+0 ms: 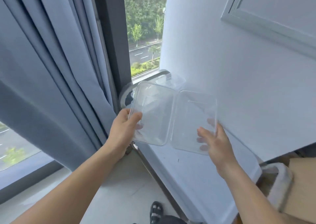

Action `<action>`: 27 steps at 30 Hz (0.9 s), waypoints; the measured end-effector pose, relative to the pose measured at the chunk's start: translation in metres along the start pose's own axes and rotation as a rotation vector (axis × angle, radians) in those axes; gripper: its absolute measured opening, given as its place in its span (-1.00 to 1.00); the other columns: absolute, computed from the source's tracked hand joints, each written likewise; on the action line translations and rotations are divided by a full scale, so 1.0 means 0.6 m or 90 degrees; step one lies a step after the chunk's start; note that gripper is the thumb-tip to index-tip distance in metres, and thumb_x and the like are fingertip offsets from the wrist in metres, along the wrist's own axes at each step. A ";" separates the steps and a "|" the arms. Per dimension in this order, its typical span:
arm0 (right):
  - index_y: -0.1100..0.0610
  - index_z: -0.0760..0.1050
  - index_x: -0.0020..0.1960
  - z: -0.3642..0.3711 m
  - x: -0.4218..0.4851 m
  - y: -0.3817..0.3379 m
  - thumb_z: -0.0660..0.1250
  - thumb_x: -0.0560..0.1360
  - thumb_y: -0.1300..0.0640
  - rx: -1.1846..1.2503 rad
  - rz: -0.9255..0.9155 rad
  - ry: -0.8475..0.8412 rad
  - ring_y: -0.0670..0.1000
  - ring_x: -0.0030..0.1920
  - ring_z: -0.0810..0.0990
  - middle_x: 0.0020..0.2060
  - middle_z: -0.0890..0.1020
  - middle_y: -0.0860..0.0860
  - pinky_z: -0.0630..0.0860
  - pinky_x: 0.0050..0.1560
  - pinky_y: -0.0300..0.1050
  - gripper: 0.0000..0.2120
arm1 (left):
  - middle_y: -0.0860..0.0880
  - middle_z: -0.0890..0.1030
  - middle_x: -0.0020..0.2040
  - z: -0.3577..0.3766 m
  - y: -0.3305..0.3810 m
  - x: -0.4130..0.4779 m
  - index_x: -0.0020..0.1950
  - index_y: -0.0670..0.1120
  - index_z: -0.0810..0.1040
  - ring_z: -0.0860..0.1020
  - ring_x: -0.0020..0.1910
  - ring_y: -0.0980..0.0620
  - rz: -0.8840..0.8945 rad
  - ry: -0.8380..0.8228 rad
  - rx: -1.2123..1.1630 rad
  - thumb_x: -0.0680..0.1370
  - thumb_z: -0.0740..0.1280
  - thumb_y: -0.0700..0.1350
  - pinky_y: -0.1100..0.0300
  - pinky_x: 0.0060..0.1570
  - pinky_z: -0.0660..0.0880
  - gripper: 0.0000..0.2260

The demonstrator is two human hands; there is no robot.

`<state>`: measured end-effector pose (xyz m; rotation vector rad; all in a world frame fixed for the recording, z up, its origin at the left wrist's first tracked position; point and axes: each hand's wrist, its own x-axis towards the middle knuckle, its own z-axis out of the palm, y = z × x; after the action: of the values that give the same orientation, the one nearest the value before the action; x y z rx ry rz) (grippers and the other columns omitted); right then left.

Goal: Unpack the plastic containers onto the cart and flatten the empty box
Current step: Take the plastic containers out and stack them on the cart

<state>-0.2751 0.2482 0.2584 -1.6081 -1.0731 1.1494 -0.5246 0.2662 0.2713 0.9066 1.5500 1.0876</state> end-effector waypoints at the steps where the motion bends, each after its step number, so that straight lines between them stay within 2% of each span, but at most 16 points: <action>1: -0.13 0.34 0.37 0.007 0.014 0.001 0.33 0.59 0.04 0.001 0.002 0.002 -0.02 0.02 0.64 0.08 0.59 -0.06 0.51 -0.05 -0.07 -0.62 | 0.00 0.67 0.03 -0.002 0.001 0.016 0.06 0.02 0.58 0.68 -0.02 -0.01 -0.001 0.007 0.007 0.40 0.33 0.14 -0.21 0.17 0.55 -0.68; 6: -0.09 0.31 0.46 0.042 0.111 0.003 0.34 0.59 -0.01 0.014 0.013 0.020 -0.04 0.04 0.65 0.13 0.60 0.00 0.57 0.06 -0.01 -0.53 | 0.06 0.69 -0.01 0.003 0.018 0.125 0.05 0.10 0.64 0.67 0.01 0.02 0.002 0.022 0.052 0.47 0.35 0.18 -0.17 0.13 0.55 -0.74; 8: -0.07 0.29 0.47 0.057 0.160 0.003 0.34 0.59 -0.02 0.027 0.021 0.023 -0.05 0.04 0.65 0.14 0.60 -0.01 0.57 0.01 -0.06 -0.51 | 0.06 0.67 0.03 0.012 0.027 0.180 0.05 0.09 0.62 0.66 0.00 0.06 0.004 0.026 0.079 0.56 0.33 0.14 -0.07 0.07 0.55 -0.82; 10: -0.07 0.29 0.47 0.070 0.211 -0.002 0.34 0.59 -0.02 0.048 0.031 0.028 -0.07 0.05 0.65 0.16 0.59 -0.03 0.55 -0.05 -0.11 -0.52 | 0.07 0.65 0.03 0.022 0.035 0.235 0.04 0.02 0.60 0.63 -0.02 0.10 -0.007 0.032 0.097 0.60 0.30 0.11 0.11 -0.08 0.49 -0.80; 12: -0.12 0.32 0.38 0.082 0.261 -0.011 0.33 0.59 -0.02 0.071 0.042 0.037 -0.06 0.06 0.64 0.14 0.58 -0.10 0.57 0.00 -0.07 -0.61 | 0.08 0.63 0.00 0.030 0.043 0.284 0.05 -0.05 0.59 0.59 -0.06 0.16 -0.011 0.045 0.124 0.61 0.29 0.09 0.16 -0.12 0.43 -0.77; 15: -0.22 0.38 0.12 0.102 0.337 -0.022 0.34 0.59 -0.01 0.089 0.065 0.043 -0.04 0.09 0.63 0.05 0.55 -0.27 0.56 0.16 0.05 -0.81 | 0.11 0.62 0.00 0.035 0.053 0.342 0.01 0.02 0.59 0.57 -0.10 0.23 -0.014 0.055 0.146 0.60 0.30 0.07 0.13 -0.03 0.46 -0.85; 18: -0.18 0.42 0.02 0.123 0.405 -0.025 0.36 0.57 -0.05 0.104 0.106 0.060 0.02 0.09 0.63 -0.01 0.57 -0.24 0.55 0.21 0.15 -0.89 | 0.08 0.63 -0.01 0.037 0.054 0.385 -0.01 0.01 0.59 0.58 -0.10 0.19 -0.028 0.057 0.162 0.59 0.32 0.07 0.10 -0.03 0.46 -0.85; 22: 0.05 0.44 0.05 0.155 0.483 -0.024 0.37 0.55 -0.08 0.103 0.167 0.108 0.06 -0.03 0.57 -0.06 0.56 -0.06 0.60 0.12 0.21 -0.76 | 0.00 0.65 -0.08 0.043 0.048 0.435 -0.01 -0.03 0.61 0.58 -0.12 0.11 -0.053 0.034 0.184 0.58 0.34 0.08 0.08 -0.09 0.44 -0.81; 24: 0.16 0.40 0.08 0.176 0.514 -0.025 0.36 0.54 -0.09 0.097 0.192 0.119 0.07 -0.10 0.51 -0.07 0.51 0.03 0.61 0.02 0.16 -0.66 | 0.01 0.62 -0.12 0.044 0.047 0.462 -0.03 -0.08 0.61 0.55 -0.20 0.09 -0.062 0.025 0.174 0.57 0.34 0.05 0.07 -0.15 0.43 -0.79; 27: 0.15 0.40 0.13 0.202 0.553 -0.024 0.34 0.56 -0.09 0.108 0.224 0.144 0.05 -0.13 0.50 -0.06 0.49 0.01 0.60 -0.11 0.01 -0.66 | 0.01 0.52 -0.25 0.034 0.043 0.501 -0.15 -0.14 0.55 0.42 -0.29 0.03 -0.064 0.026 0.177 0.56 0.35 0.01 0.12 -0.25 0.35 -0.78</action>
<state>-0.3267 0.5874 0.1734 -1.7835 -0.5445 1.2116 -0.5710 0.5570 0.2033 0.9837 1.7914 0.8358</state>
